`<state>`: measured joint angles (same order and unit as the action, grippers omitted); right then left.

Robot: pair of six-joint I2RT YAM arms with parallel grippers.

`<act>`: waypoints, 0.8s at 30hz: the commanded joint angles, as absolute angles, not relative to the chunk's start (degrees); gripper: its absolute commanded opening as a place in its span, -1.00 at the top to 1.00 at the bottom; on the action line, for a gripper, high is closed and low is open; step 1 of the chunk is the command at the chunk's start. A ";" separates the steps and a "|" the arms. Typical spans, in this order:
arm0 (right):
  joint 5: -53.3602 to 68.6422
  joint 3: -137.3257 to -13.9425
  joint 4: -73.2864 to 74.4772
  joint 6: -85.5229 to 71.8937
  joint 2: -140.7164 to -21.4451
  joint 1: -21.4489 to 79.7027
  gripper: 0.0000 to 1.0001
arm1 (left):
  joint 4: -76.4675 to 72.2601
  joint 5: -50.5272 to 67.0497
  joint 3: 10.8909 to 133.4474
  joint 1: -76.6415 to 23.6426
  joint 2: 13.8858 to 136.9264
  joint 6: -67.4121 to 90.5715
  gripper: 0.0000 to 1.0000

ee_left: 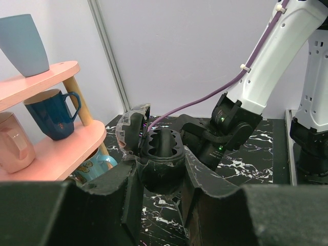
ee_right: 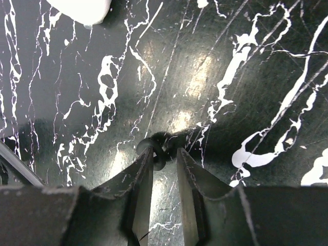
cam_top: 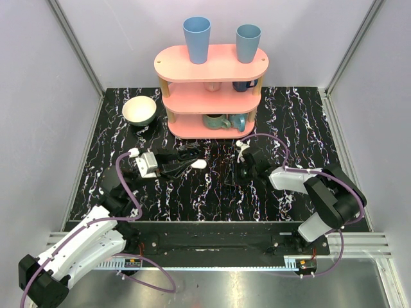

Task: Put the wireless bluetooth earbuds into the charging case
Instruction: Move the right earbud to the center of the board, then pick up the right earbud from the center of the board.

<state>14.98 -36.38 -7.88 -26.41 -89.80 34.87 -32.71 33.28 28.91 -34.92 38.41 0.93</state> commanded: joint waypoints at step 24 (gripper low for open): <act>19.95 -35.77 -13.36 -25.57 -92.11 35.33 0.49 | -35.51 33.66 31.47 -34.63 38.50 1.76 0.91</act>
